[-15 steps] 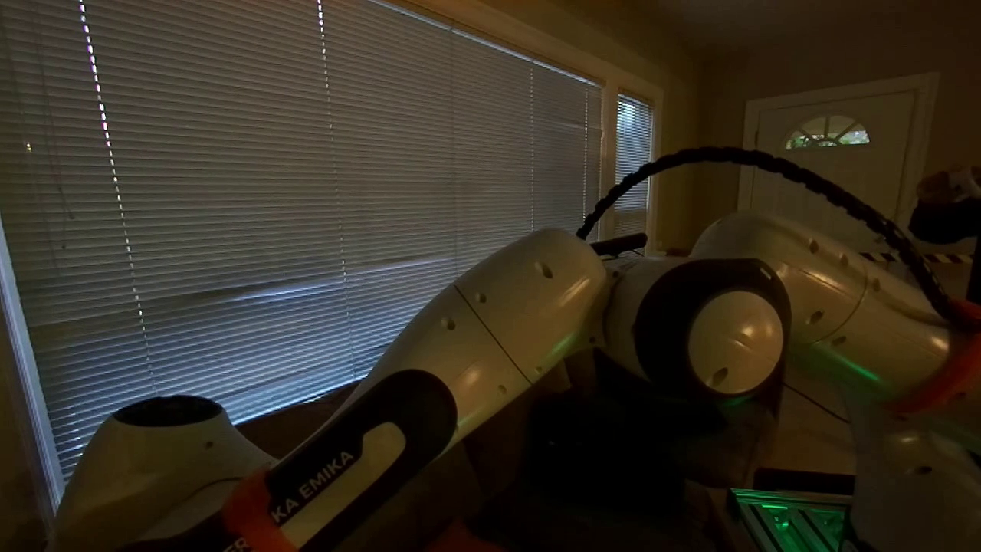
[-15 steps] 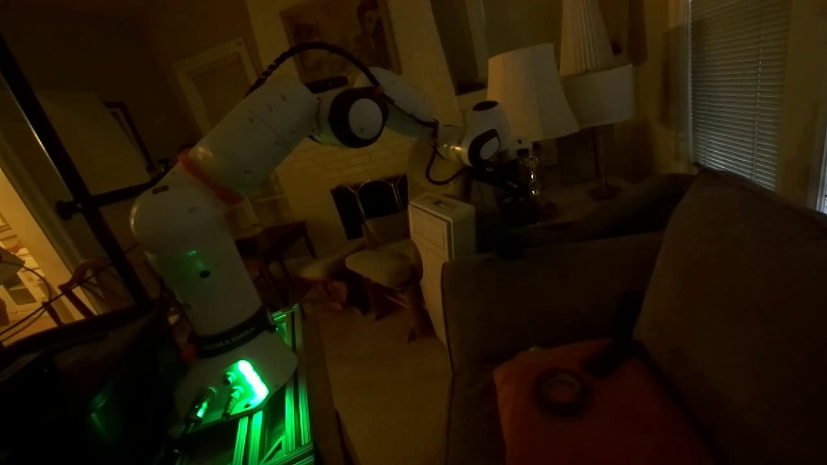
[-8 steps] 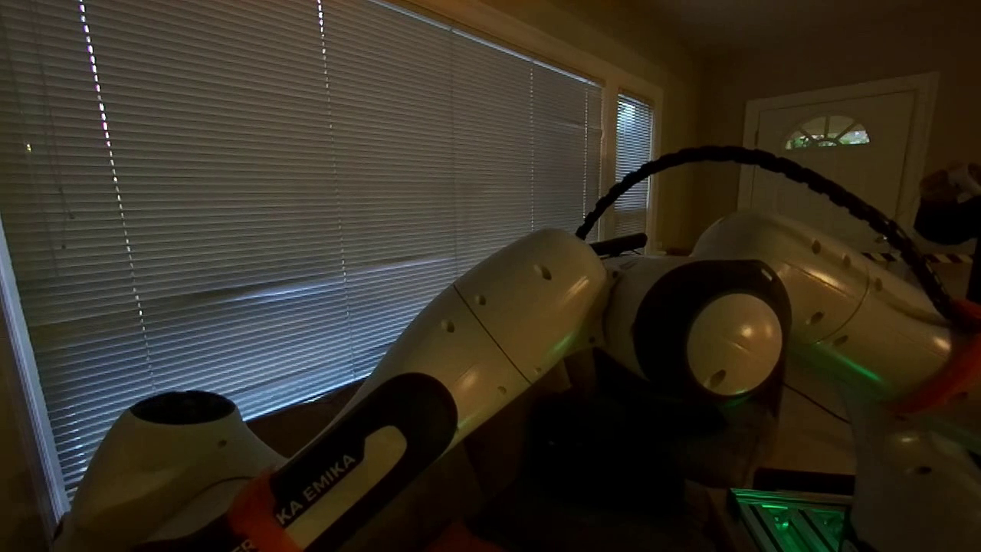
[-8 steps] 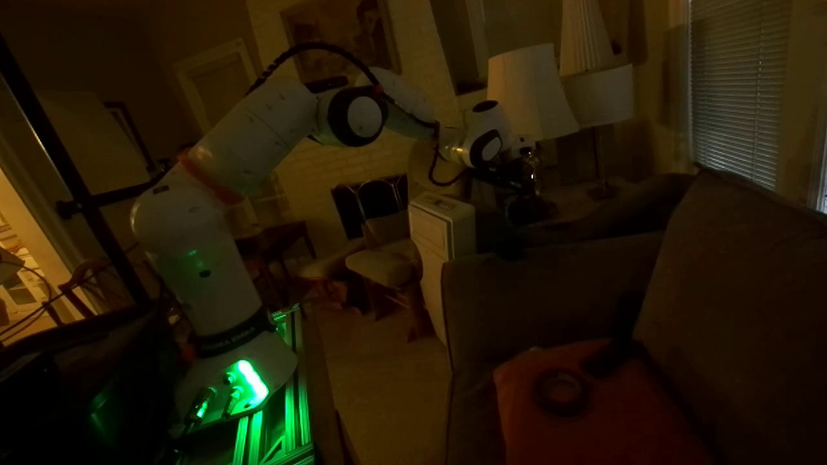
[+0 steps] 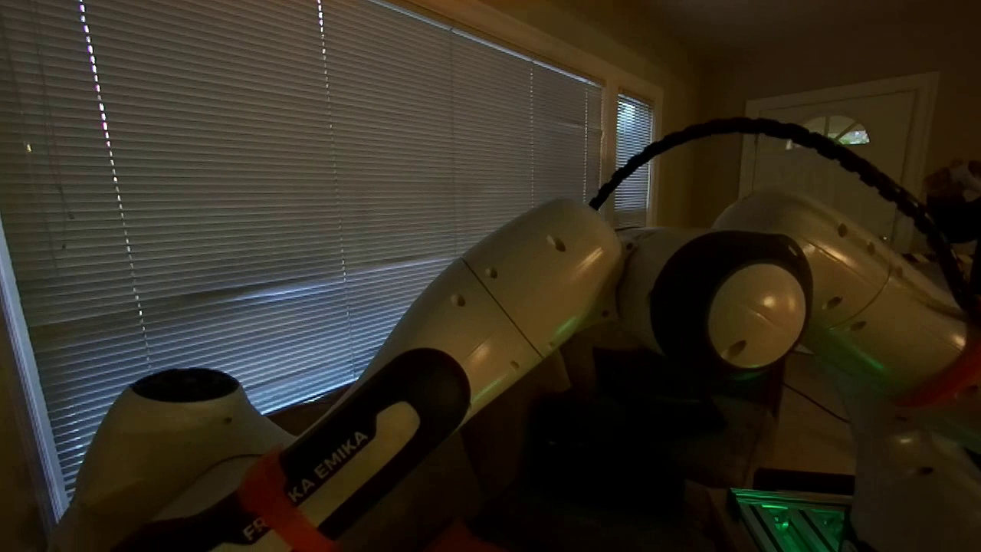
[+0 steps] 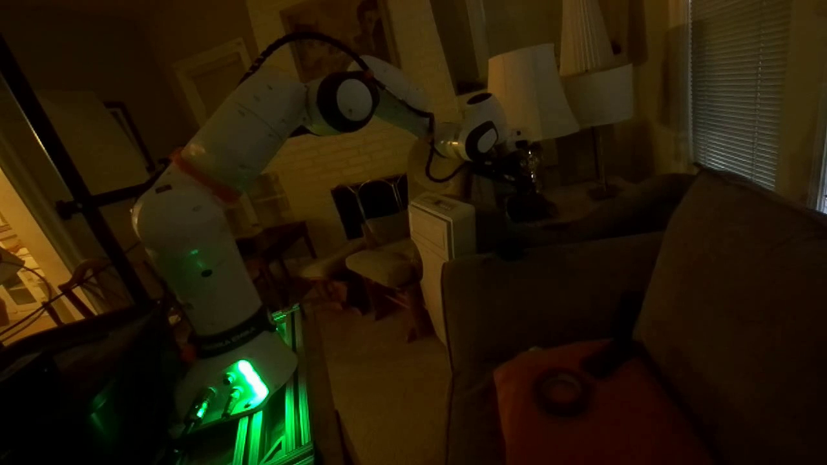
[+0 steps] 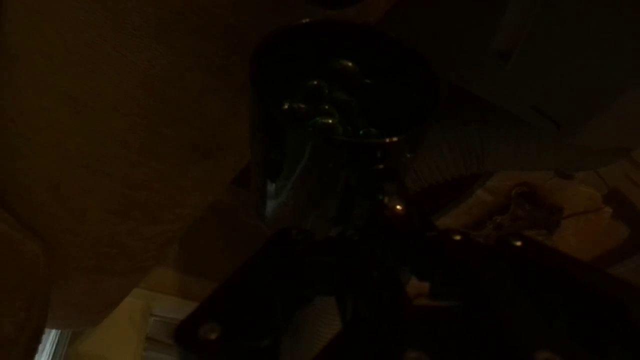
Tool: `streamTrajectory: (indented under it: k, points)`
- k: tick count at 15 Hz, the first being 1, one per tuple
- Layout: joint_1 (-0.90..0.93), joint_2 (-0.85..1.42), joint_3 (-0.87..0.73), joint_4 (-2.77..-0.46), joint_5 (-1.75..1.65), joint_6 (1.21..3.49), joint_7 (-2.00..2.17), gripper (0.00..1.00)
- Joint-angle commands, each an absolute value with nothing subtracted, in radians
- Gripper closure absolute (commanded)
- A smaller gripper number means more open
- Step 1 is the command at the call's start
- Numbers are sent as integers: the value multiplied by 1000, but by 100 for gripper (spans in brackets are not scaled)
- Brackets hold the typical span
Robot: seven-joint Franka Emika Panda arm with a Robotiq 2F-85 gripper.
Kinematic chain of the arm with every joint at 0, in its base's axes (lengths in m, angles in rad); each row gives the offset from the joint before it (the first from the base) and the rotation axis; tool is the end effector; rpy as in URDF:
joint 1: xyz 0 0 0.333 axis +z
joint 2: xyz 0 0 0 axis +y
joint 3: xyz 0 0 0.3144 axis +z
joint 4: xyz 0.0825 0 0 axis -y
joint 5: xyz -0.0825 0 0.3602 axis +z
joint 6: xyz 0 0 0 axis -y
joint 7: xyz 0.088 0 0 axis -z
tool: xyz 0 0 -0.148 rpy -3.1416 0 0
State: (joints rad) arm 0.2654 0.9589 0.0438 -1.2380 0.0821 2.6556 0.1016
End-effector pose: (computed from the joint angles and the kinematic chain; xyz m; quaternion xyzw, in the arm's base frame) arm 0.7553 0.2298 0.2085 -0.9713 -0.0568 -0.2138 0.0877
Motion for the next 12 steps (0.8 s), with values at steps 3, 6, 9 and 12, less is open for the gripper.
streamTrajectory:
  k: [3, 6, 9, 12]
  points:
    - [267, 919, 44, -1289, 63, 2659, 150, 90]
    - [268, 892, 44, -1325, 64, 2661, 165, 90]
    - [268, 884, 44, -1338, 64, 2663, 166, 90]
    - [278, 889, 36, -1341, 54, 2666, 169, 98]
